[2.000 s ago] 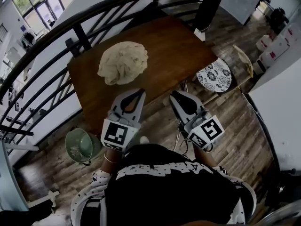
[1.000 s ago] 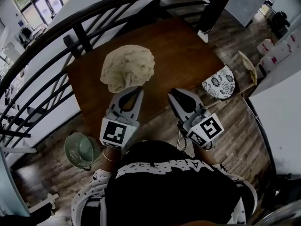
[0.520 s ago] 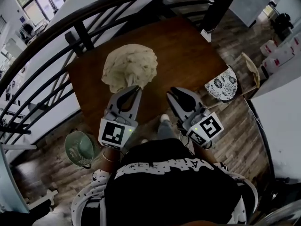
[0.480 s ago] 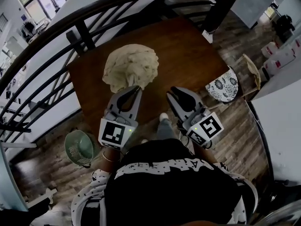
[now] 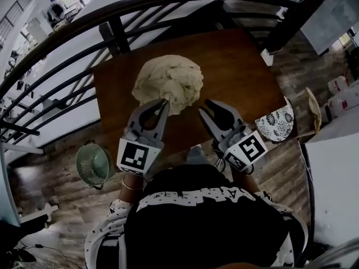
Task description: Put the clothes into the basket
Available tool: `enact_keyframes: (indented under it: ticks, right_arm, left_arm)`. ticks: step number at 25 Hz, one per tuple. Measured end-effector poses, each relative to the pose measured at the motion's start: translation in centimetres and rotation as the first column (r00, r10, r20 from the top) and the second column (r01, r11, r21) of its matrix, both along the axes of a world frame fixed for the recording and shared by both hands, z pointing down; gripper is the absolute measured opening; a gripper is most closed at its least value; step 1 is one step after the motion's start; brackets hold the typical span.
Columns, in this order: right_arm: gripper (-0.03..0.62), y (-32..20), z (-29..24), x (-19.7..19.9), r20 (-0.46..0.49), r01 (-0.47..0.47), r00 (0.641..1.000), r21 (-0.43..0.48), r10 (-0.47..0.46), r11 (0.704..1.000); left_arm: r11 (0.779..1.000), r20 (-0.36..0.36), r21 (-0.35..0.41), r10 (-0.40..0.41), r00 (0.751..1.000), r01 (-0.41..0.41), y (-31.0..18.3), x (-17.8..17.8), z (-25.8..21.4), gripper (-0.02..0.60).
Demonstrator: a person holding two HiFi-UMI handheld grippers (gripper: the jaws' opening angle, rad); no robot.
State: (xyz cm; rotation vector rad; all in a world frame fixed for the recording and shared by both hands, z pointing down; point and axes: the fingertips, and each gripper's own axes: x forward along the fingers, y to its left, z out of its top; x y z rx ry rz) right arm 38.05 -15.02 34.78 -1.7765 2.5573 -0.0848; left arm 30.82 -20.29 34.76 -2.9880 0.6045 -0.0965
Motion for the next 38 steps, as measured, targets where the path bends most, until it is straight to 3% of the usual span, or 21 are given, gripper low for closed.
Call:
enact_keyframes:
  ticks: [5,12,18,24,38]
  right_arm:
    - [0.094,-2.0,0.4,1.8,-0.040,0.081,0.996,-0.007,-0.082,0.997]
    - [0.104,-5.0,0.6,3.7,-0.022,0.189,0.982,-0.005,-0.189,0.982]
    - [0.121,-6.9,0.2,4.6,-0.024,0.255,0.967,0.006,-0.255,0.967]
    - [0.143,-8.9,1.4,5.7,-0.036,0.324,0.945,-0.016,-0.325,0.946]
    - [0.156,-11.8,4.3,9.7,-0.056,0.419,0.905,-0.047,-0.421,0.907]
  left_arm:
    - [0.998,-0.002,-0.006,-0.061,0.998,0.061,-1.4,1.5,0.2,0.015]
    - [0.988,-0.018,-0.014,-0.155,0.988,0.155,-3.3,2.8,0.3,0.015]
    - [0.973,-0.013,0.003,-0.229,0.973,0.229,-4.4,3.3,0.4,0.015]
    - [0.954,-0.014,-0.028,-0.299,0.954,0.299,-5.7,3.9,1.9,0.015]
    - [0.922,0.012,-0.034,-0.386,0.922,0.386,-7.5,6.0,4.2,0.015]
